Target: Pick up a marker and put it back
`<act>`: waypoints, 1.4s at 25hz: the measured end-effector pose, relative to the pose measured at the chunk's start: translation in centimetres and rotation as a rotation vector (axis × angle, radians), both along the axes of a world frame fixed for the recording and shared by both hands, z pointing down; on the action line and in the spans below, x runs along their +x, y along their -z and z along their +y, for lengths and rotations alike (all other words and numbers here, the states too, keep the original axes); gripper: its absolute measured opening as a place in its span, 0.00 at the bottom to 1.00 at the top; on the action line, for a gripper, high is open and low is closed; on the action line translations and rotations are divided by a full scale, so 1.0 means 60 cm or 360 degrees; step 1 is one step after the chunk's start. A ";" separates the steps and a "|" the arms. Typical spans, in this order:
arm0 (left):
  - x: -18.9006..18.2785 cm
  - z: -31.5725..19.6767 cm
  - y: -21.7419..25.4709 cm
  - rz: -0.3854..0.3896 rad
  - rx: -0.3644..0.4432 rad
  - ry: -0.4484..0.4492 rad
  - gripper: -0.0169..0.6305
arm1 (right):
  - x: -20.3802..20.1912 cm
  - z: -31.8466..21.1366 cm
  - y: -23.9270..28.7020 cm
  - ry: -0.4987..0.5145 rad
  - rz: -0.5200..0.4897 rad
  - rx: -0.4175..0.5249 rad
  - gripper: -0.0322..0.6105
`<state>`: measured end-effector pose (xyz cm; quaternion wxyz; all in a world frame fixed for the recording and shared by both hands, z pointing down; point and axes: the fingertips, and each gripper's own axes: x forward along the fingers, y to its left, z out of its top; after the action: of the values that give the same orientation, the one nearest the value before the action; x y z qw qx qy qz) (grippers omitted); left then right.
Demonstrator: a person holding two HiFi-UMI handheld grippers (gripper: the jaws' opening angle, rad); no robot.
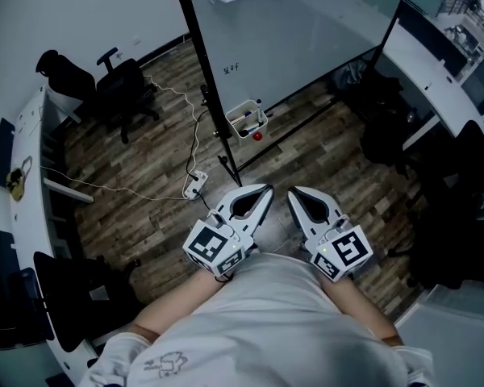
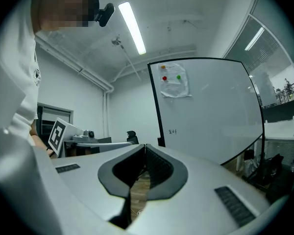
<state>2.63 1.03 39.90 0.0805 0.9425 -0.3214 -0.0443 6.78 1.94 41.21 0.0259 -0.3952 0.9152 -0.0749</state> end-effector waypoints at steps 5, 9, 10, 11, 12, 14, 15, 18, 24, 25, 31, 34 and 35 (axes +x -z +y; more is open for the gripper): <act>-0.046 -0.046 0.007 0.0008 0.0002 -0.0033 0.04 | -0.042 -0.044 0.008 -0.0031 0.0009 -0.0009 0.07; -0.069 -0.067 0.005 0.0007 -0.0009 -0.0050 0.03 | -0.067 -0.065 -0.001 -0.0032 0.0000 -0.0038 0.07; -0.072 -0.073 0.005 0.0010 -0.0019 -0.0047 0.04 | -0.069 -0.072 -0.004 -0.0029 -0.0008 -0.0058 0.07; -0.076 -0.077 0.005 0.0013 -0.0028 -0.0041 0.04 | -0.071 -0.078 -0.007 -0.0026 -0.0014 -0.0073 0.07; -0.078 -0.081 0.005 0.0016 -0.0035 -0.0035 0.04 | -0.072 -0.082 -0.008 -0.0025 -0.0014 -0.0080 0.07; -0.082 -0.085 0.003 0.0022 -0.0033 -0.0027 0.04 | -0.075 -0.089 -0.006 -0.0024 -0.0005 -0.0072 0.07; -0.084 -0.088 0.002 0.0024 -0.0029 -0.0025 0.04 | -0.077 -0.092 -0.005 -0.0020 0.0000 -0.0067 0.07; -0.096 -0.100 -0.001 0.0021 -0.0027 0.0009 0.04 | -0.092 -0.105 -0.006 0.0032 0.0012 -0.0063 0.07; -0.106 -0.137 0.012 0.0009 -0.0005 0.0119 0.04 | -0.108 -0.150 0.002 0.0151 0.0018 -0.0046 0.07; -0.108 -0.144 0.012 0.0003 0.0002 0.0136 0.04 | -0.110 -0.158 0.003 0.0169 0.0018 -0.0043 0.07; -0.118 -0.200 0.004 -0.0003 -0.0009 0.0272 0.04 | -0.103 -0.230 0.000 0.0270 -0.0010 -0.0066 0.07; -0.118 -0.237 0.012 -0.0018 0.0009 0.0348 0.04 | -0.098 -0.277 0.011 0.0311 -0.0006 -0.0040 0.07; -0.116 -0.251 0.015 -0.0025 0.0019 0.0375 0.04 | -0.097 -0.293 0.014 0.0329 -0.0002 -0.0030 0.07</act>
<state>-4.35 -14.01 39.03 0.0666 0.8989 -0.4304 -0.0480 0.95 -15.65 40.35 0.0149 -0.2989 0.9503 -0.0859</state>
